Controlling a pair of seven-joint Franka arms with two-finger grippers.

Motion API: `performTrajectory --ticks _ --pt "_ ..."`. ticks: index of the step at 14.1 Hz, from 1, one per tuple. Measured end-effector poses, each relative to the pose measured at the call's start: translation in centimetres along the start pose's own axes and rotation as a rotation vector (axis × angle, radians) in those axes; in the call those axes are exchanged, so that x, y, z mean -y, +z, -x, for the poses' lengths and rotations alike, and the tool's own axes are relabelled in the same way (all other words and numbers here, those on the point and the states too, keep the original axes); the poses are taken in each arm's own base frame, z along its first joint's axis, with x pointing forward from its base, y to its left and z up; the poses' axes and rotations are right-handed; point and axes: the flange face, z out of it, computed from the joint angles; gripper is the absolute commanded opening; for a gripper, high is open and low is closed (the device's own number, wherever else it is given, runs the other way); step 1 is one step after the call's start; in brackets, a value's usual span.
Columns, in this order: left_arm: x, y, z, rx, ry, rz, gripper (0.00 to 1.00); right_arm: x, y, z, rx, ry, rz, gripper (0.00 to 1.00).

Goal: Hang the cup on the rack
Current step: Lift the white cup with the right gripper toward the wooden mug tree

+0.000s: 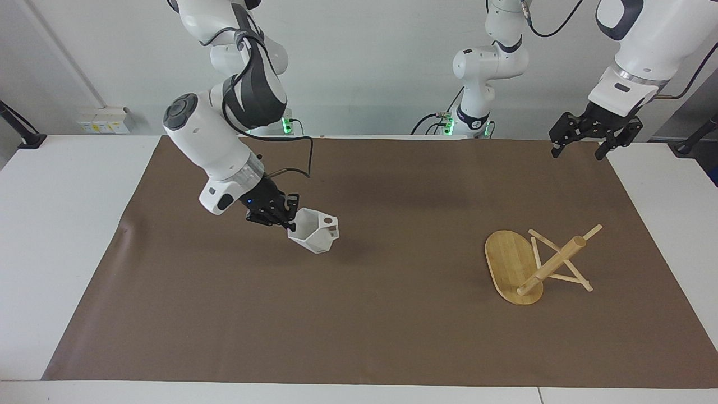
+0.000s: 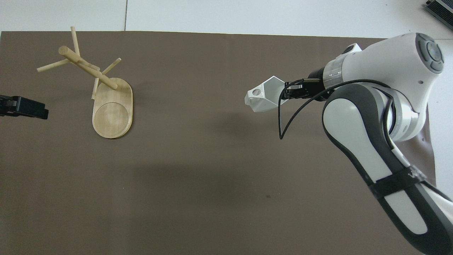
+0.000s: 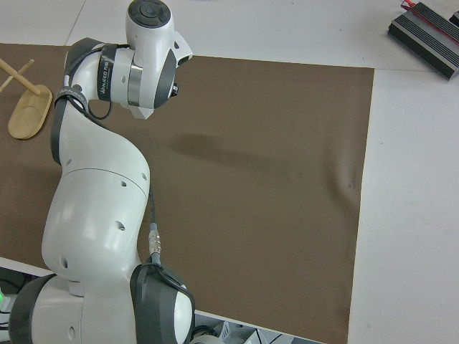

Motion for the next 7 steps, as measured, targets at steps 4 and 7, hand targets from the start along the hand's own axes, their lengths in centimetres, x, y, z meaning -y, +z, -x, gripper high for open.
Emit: performTrajectory --ticks 4,7 --pt "0.0 0.0 0.0 0.000 0.000 0.000 1.00 5.9 1.0 0.9 -0.040 0.053 -0.134 0.00" --pt "0.0 0.0 0.0 0.000 -0.001 0.000 1.00 9.2 1.1 1.5 -0.074 0.102 -0.248 0.00"
